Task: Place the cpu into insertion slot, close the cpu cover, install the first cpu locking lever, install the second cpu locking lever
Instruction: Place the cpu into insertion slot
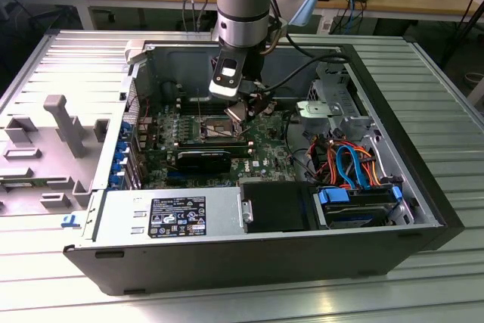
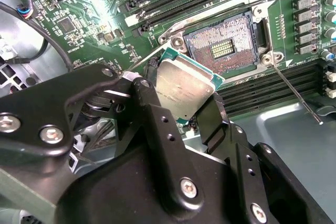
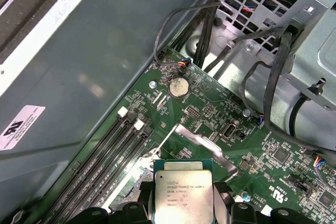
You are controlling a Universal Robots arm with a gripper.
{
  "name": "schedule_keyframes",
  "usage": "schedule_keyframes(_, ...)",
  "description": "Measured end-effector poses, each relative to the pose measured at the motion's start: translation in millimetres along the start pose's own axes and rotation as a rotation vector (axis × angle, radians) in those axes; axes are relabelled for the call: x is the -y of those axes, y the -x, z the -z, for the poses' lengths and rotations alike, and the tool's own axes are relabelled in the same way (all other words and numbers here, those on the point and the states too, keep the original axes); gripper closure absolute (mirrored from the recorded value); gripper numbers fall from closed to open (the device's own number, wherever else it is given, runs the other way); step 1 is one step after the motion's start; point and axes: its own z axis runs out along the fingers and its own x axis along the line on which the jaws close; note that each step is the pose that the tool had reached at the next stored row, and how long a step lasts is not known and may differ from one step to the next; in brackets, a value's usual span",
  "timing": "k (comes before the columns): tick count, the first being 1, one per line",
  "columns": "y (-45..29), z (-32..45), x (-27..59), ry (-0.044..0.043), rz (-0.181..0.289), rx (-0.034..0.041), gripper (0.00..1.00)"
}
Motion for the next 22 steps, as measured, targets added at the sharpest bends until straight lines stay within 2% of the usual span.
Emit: schedule_keyframes(22, 0.0, -0.7, 0.0, 0.0005, -0.026, 0.0021, 0.46)
